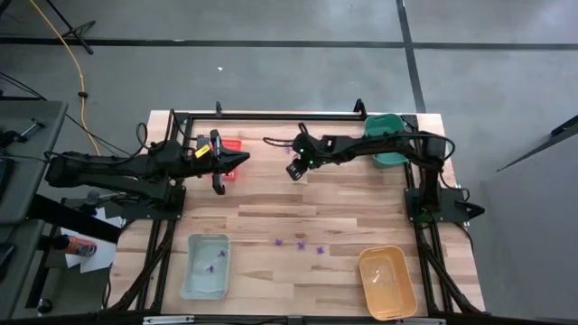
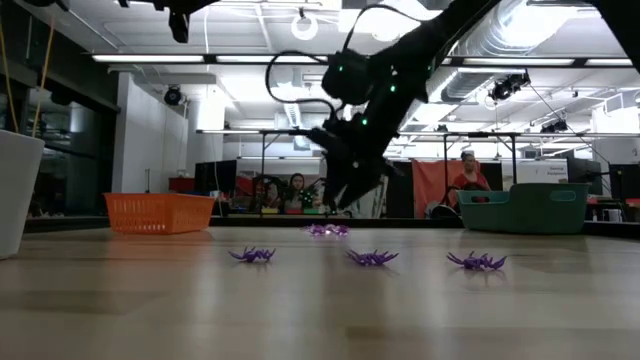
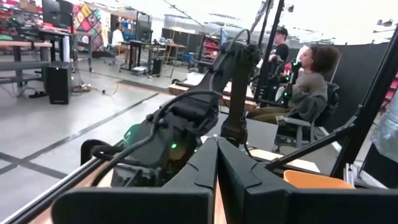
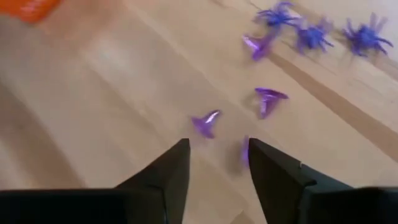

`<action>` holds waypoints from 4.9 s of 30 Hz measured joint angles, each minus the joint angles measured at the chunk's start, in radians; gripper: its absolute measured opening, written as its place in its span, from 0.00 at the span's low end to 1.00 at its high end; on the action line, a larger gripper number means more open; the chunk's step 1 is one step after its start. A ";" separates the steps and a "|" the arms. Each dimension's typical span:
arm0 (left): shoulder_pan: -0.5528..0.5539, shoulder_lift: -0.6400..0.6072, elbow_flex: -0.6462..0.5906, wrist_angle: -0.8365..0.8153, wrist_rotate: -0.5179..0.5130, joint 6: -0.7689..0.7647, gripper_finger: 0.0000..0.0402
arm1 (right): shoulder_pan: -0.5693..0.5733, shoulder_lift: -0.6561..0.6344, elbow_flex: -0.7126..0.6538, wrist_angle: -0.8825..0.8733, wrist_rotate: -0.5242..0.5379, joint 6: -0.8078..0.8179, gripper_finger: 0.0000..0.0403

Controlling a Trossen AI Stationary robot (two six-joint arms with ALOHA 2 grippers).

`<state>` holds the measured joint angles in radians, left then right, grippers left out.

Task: Sort Halloween decoration
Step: Put the violet hat toy into the gray bin

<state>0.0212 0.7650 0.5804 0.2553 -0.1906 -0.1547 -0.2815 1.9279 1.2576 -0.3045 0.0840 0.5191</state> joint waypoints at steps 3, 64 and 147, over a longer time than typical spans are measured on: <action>0.000 0.000 0.000 -0.007 0.000 -0.001 0.00 | -0.007 0.032 0.001 -0.005 0.000 0.031 0.42; 0.000 0.000 -0.001 -0.033 -0.014 0.010 0.00 | 0.161 -0.782 -0.644 0.511 -0.066 -0.046 0.00; 0.000 0.000 -0.001 -0.071 -0.075 -0.027 0.00 | 0.439 0.529 0.605 0.728 -0.435 -0.363 0.00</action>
<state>0.0208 0.7654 0.5793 0.1844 -0.2652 -0.1822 0.1577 2.4573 1.8622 0.4236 -0.3508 0.1562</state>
